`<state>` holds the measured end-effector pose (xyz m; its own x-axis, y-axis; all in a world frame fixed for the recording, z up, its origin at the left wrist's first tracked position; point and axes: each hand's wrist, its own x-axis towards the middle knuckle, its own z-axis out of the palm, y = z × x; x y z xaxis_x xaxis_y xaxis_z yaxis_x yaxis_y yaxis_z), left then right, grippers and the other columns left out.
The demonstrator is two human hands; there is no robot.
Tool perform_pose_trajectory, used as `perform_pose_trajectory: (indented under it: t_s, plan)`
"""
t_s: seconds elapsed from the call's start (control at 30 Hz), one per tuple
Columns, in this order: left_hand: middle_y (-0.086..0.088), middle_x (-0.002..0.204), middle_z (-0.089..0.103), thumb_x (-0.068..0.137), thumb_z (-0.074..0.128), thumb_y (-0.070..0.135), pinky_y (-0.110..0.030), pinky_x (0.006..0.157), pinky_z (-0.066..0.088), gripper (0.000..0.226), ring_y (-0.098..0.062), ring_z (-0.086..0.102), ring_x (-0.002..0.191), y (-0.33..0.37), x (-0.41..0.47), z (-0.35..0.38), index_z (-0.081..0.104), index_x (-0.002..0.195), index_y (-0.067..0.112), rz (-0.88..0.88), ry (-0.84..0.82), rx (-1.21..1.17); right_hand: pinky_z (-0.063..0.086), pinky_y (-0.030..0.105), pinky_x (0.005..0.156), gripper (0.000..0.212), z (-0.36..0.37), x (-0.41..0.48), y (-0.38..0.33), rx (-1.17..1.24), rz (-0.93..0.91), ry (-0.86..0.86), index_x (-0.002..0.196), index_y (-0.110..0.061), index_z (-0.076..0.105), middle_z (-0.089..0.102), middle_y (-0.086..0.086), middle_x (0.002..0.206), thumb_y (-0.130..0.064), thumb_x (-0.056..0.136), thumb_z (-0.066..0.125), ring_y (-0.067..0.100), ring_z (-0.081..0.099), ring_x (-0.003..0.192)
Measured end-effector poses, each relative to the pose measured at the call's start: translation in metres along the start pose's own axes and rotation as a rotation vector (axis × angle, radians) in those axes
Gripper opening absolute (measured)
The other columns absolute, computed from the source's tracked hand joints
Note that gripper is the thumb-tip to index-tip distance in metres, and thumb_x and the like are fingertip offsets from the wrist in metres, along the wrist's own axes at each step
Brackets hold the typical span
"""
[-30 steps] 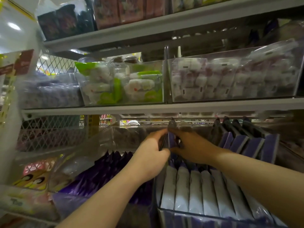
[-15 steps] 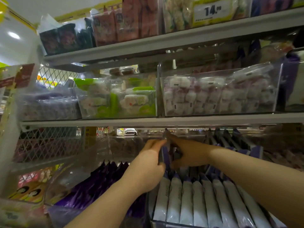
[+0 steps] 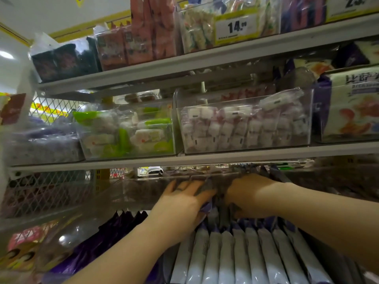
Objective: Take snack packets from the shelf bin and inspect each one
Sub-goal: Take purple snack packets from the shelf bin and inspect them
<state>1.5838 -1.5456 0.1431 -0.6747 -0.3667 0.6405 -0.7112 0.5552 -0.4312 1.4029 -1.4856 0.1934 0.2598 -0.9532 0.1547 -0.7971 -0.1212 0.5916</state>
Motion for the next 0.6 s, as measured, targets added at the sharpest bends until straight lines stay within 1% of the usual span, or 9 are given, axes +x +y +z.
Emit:
perform_pose_trajectory:
  t_s: [0.07, 0.1, 0.17, 0.23, 0.27, 0.33, 0.47, 0.53, 0.6]
  plan:
    - [0.006, 0.157, 0.023, 0.098, 0.040, 0.033, -0.037, 0.117, 0.016, 0.062, -0.020, 0.029, 0.141, -0.001, 0.009, 0.005, 0.013, 0.153, 0.036, 0.041, -0.053, 0.065, 0.052, 0.038, 0.082, 0.029, 0.000, 0.000, 0.000, -0.047, -0.020, -0.021, 0.119, -0.019, 0.064, 0.064, 0.009, 0.115, -0.032, 0.095, 0.054, 0.031, 0.060, 0.100]
    - [0.004, 0.155, 0.028, 0.097, 0.043, 0.029, -0.035, 0.116, 0.020, 0.060, -0.022, 0.034, 0.139, -0.003, 0.015, 0.006, 0.019, 0.151, 0.034, 0.034, -0.081, 0.087, 0.052, 0.038, 0.082, 0.028, 0.000, 0.000, 0.001, -0.078, -0.029, -0.041, 0.118, -0.017, 0.065, 0.064, 0.010, 0.114, -0.030, 0.096, 0.052, 0.031, 0.060, 0.099]
    - [0.003, 0.147, 0.040, 0.094, 0.051, 0.024, -0.033, 0.109, 0.027, 0.051, -0.024, 0.042, 0.133, -0.010, 0.028, 0.003, 0.037, 0.142, 0.031, -0.038, -0.111, 0.116, 0.052, 0.038, 0.080, 0.025, 0.002, 0.001, 0.003, -0.136, -0.034, -0.069, 0.114, -0.013, 0.066, 0.065, 0.011, 0.111, -0.024, 0.097, 0.052, 0.032, 0.061, 0.097]
    - [-0.001, 0.141, 0.050, 0.095, 0.051, 0.023, -0.033, 0.104, 0.033, 0.040, -0.025, 0.048, 0.129, -0.019, 0.041, -0.002, 0.046, 0.134, 0.027, -0.176, -0.172, 0.125, 0.049, 0.036, 0.074, 0.022, 0.004, 0.003, 0.005, -0.163, -0.044, -0.060, 0.110, -0.010, 0.067, 0.066, 0.012, 0.107, -0.016, 0.097, 0.050, 0.032, 0.061, 0.094]
    - [-0.002, 0.138, 0.054, 0.096, 0.050, 0.025, -0.034, 0.104, 0.035, 0.037, -0.025, 0.050, 0.128, -0.023, 0.044, -0.002, 0.048, 0.133, 0.025, -0.237, -0.211, 0.115, 0.047, 0.035, 0.071, 0.022, 0.005, 0.003, 0.006, -0.163, -0.049, -0.044, 0.107, -0.008, 0.067, 0.067, 0.012, 0.105, -0.014, 0.097, 0.049, 0.032, 0.061, 0.091]
    - [-0.003, 0.134, 0.058, 0.096, 0.050, 0.030, -0.035, 0.103, 0.035, 0.037, -0.026, 0.052, 0.125, -0.027, 0.046, 0.000, 0.051, 0.133, 0.026, -0.288, -0.263, 0.088, 0.045, 0.033, 0.067, 0.022, 0.006, 0.003, 0.009, -0.157, -0.054, -0.020, 0.102, -0.007, 0.068, 0.068, 0.012, 0.101, -0.013, 0.097, 0.047, 0.031, 0.061, 0.087]
    - [-0.003, 0.130, 0.061, 0.095, 0.051, 0.035, -0.038, 0.105, 0.033, 0.037, -0.026, 0.054, 0.123, -0.029, 0.044, 0.000, 0.048, 0.131, 0.026, -0.249, -0.302, 0.085, 0.046, 0.034, 0.067, 0.022, 0.009, 0.004, 0.011, -0.126, -0.053, -0.002, 0.100, -0.011, 0.069, 0.067, 0.009, 0.095, -0.017, 0.097, 0.048, 0.027, 0.055, 0.076]
    - [-0.002, 0.127, 0.061, 0.093, 0.052, 0.039, -0.037, 0.097, 0.038, 0.040, -0.027, 0.055, 0.119, -0.029, 0.043, -0.007, 0.044, 0.131, 0.028, -0.216, -0.296, 0.074, 0.042, 0.032, 0.065, 0.024, 0.009, 0.002, 0.013, -0.079, -0.047, 0.013, 0.101, -0.014, 0.068, 0.065, 0.007, 0.092, -0.025, 0.096, 0.047, 0.024, 0.051, 0.073]
    - [0.000, 0.123, 0.061, 0.091, 0.053, 0.046, -0.034, 0.087, 0.040, 0.043, -0.026, 0.056, 0.115, -0.028, 0.039, -0.013, 0.043, 0.130, 0.032, -0.175, -0.284, 0.046, 0.043, 0.032, 0.066, 0.028, 0.009, 0.000, 0.015, -0.036, -0.057, 0.026, 0.104, -0.016, 0.068, 0.065, 0.007, 0.095, -0.034, 0.095, 0.048, 0.026, 0.054, 0.077]
